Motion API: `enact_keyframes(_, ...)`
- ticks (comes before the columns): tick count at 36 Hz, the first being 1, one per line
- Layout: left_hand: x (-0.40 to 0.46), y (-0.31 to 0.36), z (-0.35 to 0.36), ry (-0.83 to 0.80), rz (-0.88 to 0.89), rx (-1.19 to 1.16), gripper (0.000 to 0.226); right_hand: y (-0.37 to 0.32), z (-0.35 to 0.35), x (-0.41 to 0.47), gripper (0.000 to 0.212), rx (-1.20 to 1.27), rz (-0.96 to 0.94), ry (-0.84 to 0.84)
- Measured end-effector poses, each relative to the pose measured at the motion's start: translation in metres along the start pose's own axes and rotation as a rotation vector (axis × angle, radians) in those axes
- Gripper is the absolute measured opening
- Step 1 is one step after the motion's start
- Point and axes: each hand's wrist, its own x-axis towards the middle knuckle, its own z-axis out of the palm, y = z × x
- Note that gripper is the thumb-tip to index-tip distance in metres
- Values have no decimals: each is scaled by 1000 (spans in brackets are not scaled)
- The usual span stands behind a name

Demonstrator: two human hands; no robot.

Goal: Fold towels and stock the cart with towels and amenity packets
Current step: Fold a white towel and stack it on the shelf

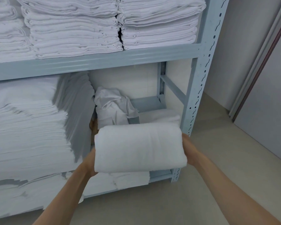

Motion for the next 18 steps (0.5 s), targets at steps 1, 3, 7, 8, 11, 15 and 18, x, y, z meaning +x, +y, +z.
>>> enact_keyframes(1,3,-4,0,24,-13,13,17,6,0,2,30,-2,32,57)
enact_keyframes(3,11,-12,2,59,-17,33,23,20,-4,7,27,-2,103,157)
enact_keyframes(7,33,-23,10,84,-109,-91,39,39,-10,21,34,162,212,168)
enact_keyframes(8,40,-26,11,98,-155,-154,40,39,-11,25,40,211,207,139)
enact_keyframes(11,62,-27,20,129,-257,-321,28,33,-22,41,52,235,188,-9)
enact_keyframes(15,92,-14,40,166,-227,-365,61,17,-46,75,50,214,225,-130)
enact_keyframes(18,116,-3,50,95,-235,-400,60,5,-63,103,61,202,243,-195)
